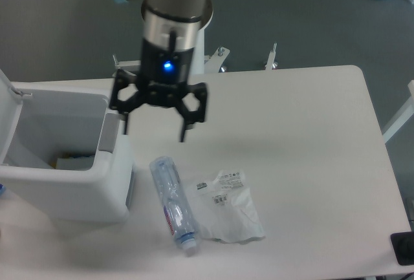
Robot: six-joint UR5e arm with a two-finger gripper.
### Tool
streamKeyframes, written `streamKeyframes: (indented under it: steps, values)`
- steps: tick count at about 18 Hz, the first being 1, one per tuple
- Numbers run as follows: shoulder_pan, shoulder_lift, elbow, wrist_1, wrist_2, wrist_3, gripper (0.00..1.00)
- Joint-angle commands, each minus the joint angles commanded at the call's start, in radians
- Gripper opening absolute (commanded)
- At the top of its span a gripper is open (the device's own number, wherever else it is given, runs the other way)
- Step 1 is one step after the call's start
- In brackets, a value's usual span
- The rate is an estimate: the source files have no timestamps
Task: Open the trash can
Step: 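Push the lid edge upward with the gripper to flip it open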
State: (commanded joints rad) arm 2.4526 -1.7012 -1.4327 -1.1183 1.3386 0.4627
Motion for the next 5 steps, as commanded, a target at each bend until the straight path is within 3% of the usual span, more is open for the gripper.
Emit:
streamKeyframes:
  steps: [5]
  values:
    - [0.066,-0.057,0.005,0.000,0.125,0.203,1.00]
